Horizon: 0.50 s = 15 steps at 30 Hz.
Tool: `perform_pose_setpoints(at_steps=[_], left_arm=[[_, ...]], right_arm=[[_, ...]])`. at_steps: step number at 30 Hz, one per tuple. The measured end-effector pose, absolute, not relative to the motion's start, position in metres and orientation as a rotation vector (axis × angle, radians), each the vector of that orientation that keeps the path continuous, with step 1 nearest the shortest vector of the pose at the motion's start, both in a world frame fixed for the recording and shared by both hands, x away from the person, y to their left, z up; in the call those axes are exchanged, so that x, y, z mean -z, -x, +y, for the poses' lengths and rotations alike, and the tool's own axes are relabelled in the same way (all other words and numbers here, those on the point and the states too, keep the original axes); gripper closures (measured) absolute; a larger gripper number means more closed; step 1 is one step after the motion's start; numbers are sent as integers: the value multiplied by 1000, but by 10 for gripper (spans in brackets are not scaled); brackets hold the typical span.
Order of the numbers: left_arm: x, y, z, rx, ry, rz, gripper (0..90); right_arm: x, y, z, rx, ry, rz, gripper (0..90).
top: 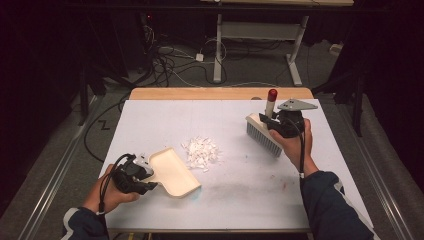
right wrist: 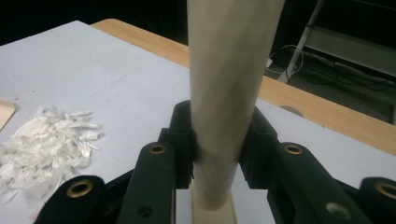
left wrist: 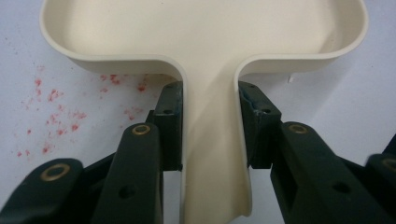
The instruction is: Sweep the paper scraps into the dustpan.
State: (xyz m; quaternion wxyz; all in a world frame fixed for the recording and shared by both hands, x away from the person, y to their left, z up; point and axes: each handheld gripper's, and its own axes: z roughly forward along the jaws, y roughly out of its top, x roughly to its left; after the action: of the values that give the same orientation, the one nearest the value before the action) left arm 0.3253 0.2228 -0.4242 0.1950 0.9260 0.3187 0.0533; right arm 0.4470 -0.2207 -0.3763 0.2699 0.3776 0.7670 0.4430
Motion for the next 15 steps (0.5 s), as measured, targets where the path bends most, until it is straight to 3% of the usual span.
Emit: perform_pose_setpoints(at_steps=[15], left_arm=[[424,-327,222,-147,-2619,882,628]], right_arm=[[388,-467,-169,-1182,-992,2049,715]])
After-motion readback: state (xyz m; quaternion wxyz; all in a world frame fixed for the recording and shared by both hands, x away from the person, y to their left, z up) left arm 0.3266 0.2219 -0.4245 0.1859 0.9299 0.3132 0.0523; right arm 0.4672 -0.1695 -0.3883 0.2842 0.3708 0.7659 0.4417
